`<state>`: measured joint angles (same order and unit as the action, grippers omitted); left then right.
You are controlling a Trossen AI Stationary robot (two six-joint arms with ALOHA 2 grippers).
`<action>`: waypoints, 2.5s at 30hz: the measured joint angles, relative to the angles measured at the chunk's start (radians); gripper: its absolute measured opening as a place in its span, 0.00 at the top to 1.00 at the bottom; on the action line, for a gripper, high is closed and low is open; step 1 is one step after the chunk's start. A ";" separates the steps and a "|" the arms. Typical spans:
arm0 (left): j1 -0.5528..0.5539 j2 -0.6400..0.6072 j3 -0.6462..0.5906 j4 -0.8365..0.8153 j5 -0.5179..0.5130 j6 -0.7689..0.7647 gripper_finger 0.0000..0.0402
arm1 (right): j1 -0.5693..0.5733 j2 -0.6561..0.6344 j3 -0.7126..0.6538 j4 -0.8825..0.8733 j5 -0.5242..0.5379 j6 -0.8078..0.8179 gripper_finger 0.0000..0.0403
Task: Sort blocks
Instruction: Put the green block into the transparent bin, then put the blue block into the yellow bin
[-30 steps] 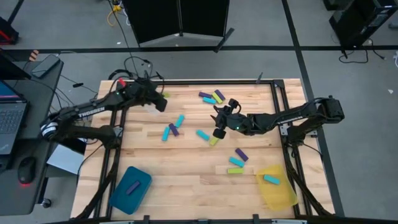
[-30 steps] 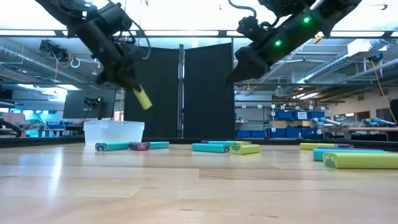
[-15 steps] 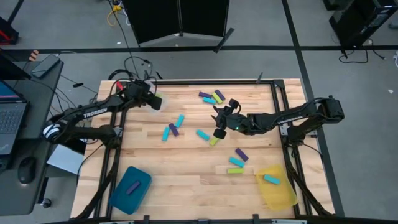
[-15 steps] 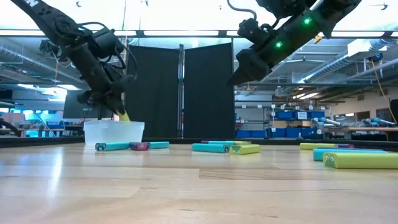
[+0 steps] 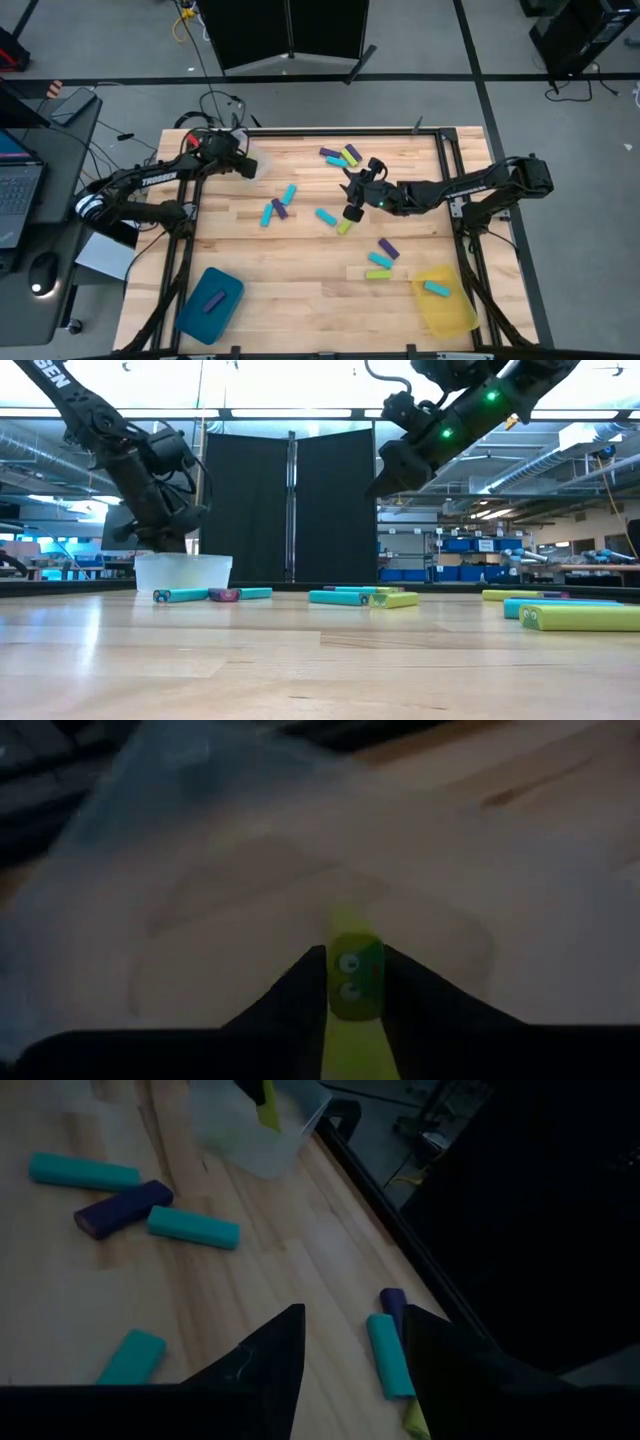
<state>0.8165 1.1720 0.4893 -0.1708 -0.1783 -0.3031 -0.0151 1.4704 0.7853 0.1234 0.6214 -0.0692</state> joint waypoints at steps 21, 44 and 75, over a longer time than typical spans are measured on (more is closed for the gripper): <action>-0.001 -0.001 0.020 0.002 -0.078 0.116 0.62 | -0.059 0.000 0.000 -0.008 -0.099 0.052 0.56; 0.000 -0.040 0.021 0.141 0.202 0.222 0.95 | -0.060 0.000 0.000 -0.008 -0.197 0.051 0.81; -0.103 -0.213 -0.005 0.216 0.207 0.161 0.98 | -0.268 0.000 0.000 -0.022 -0.495 0.190 0.86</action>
<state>0.7131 0.9589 0.4843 0.0455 0.0286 -0.1422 -0.2834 1.4708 0.7849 0.1013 0.1262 0.1211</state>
